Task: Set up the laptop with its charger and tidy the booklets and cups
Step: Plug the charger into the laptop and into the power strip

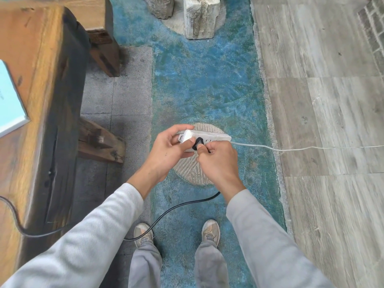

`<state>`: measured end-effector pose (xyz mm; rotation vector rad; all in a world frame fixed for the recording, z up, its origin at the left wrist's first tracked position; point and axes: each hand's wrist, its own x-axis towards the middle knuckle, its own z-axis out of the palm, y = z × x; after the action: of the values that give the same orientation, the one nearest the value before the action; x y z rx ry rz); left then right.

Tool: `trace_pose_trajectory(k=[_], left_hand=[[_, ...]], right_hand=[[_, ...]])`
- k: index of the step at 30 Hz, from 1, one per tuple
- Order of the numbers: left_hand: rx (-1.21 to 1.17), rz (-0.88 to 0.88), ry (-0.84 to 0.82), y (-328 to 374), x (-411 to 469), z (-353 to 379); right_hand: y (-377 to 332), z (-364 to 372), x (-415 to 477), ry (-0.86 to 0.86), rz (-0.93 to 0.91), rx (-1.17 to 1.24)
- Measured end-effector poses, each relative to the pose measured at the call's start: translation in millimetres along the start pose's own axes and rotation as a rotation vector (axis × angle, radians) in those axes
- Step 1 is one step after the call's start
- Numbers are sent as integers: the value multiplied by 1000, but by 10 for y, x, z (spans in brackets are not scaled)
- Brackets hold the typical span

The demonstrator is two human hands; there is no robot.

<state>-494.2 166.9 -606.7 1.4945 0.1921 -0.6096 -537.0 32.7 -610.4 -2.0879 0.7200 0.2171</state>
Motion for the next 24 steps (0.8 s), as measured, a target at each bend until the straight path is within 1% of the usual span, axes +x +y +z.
trace_pose_trajectory(k=[6, 10, 12, 15, 16, 18, 19, 22, 24], left_hand=[[59, -3, -30, 6, -3, -22], [32, -69, -102, -142, -43, -15], [14, -131, -84, -252, -124, 62], [50, -256, -88, -444, -303, 335], [69, -256, -113, -498, -375, 414], [194, -194, -156, -589, -505, 498], [254, -176, -158, -627, -551, 487], [325, -160, -158, -661, -621, 291], [427, -132, -206, -606, -691, 93]], right_hand=[[67, 78, -10, -7, 29, 45], [99, 103, 54, -45, 146, 128], [71, 117, 103, -105, 244, 222], [0, 164, 212, -158, 407, 479], [-15, 185, 259, -162, 470, 564], [-14, 196, 350, -174, 554, 666], [8, 197, 393, -183, 563, 702], [128, 150, 496, -179, 568, 846], [222, 95, 576, -164, 591, 895]])
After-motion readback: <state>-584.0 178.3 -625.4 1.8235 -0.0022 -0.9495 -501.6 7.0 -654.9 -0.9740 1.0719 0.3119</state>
